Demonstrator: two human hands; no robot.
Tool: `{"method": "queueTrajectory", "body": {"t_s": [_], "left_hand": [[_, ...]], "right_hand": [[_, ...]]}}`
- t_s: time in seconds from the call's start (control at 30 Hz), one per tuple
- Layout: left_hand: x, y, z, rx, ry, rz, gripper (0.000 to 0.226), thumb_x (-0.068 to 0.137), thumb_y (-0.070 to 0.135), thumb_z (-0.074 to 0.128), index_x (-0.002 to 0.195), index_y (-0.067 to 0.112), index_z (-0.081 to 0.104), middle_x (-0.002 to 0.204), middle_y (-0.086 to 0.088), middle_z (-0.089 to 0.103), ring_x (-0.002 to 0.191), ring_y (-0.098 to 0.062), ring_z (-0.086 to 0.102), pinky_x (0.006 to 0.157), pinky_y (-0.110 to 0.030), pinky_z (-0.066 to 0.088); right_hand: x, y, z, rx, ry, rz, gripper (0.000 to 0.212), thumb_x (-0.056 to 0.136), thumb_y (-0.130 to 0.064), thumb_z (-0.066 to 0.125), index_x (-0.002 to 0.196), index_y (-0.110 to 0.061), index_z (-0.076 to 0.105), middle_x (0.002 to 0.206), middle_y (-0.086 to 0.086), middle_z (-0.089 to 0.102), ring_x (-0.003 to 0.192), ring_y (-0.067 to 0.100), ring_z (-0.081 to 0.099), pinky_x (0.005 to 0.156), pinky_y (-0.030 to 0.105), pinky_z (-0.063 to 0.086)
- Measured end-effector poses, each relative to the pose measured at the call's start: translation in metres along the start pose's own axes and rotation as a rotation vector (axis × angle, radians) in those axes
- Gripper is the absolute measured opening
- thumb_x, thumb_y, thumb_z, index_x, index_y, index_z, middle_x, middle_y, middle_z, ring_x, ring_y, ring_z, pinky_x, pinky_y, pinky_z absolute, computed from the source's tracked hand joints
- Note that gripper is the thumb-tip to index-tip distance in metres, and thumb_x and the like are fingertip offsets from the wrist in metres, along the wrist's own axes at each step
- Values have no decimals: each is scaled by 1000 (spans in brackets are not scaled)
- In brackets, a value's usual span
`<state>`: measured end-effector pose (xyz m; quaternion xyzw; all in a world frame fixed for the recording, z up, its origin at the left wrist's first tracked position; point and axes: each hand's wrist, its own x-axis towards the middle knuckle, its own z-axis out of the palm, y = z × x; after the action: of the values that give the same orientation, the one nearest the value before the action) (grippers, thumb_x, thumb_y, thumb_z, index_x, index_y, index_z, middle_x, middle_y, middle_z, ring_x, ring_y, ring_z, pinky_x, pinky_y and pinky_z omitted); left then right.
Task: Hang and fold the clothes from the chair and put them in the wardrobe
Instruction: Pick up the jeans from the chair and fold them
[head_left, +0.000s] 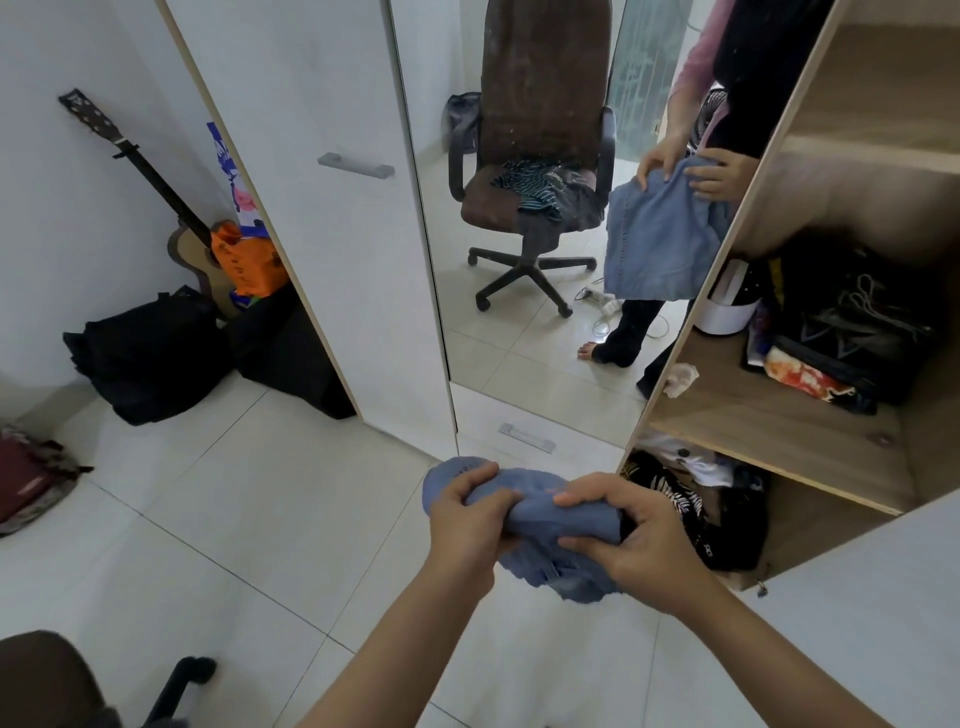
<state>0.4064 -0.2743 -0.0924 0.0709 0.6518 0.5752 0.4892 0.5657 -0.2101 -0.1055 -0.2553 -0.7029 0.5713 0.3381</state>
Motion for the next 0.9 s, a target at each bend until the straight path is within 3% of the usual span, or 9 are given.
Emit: {"method": "queueTrajectory", "body": {"t_s": [0.07,0.1,0.17,0.23,0.33,0.47,0.57,0.7,0.9], "left_hand": [[-5,0,2,-118,3,9,35,87,-5,56,115,16,59,79,-5,71,70,-24,70,73,-42,60],[-8,1,3,-160,4,25,36,87,-8,55,113,16,61,79,-3,71,70,-23,70,71,-40,60],[-10,0,4,-174,10,118,42,82,-13,57,112,15,63,99,-3,68,85,-24,69,73,-40,59],[-11,-1,5,-179,7,215,44,80,-14,59,110,18,64,111,-3,65,94,-25,67,74,-39,59],[-11,-1,6,-211,-40,300,43,80,-13,61,108,19,66,118,-3,63,104,-25,65,79,-44,59],[-11,-3,3,-259,-141,361,43,81,-11,61,113,17,64,125,-4,62,110,-26,63,83,-48,57],[-12,-5,2,-266,-205,402,42,80,-9,63,115,15,63,127,-1,60,113,-24,62,82,-45,57],[-13,-7,-1,-279,-269,436,44,74,-2,68,114,14,63,124,0,63,112,-22,63,77,-38,58],[-12,-9,-2,-183,-220,507,49,72,4,73,118,18,63,129,1,58,117,-18,59,84,-38,57]], "right_hand": [[-5,0,3,29,19,100,43,67,7,79,95,-24,69,90,4,68,66,17,66,59,33,54],[-8,0,4,5,34,105,42,65,-1,83,96,-26,69,96,-3,68,73,10,66,65,28,55],[-11,2,5,-123,54,89,46,59,-28,87,101,-34,67,119,-14,61,108,1,59,87,18,48],[-12,4,7,-191,83,187,59,50,-51,83,105,-47,63,141,-16,37,128,-14,31,96,10,38],[-10,-5,15,135,205,413,75,45,-62,82,115,-53,57,144,-13,29,128,-7,36,94,26,51],[-3,-12,17,583,199,652,70,60,-58,77,125,-52,51,134,-14,54,116,24,59,82,51,51],[8,-6,14,822,267,768,53,78,-52,65,124,-28,59,120,4,67,105,31,66,78,50,53],[17,-1,13,881,395,642,62,70,-14,73,129,-23,56,123,7,65,105,30,67,75,40,56],[22,-9,2,762,568,431,64,55,2,75,113,-22,66,124,5,63,106,29,65,83,43,56]]}}
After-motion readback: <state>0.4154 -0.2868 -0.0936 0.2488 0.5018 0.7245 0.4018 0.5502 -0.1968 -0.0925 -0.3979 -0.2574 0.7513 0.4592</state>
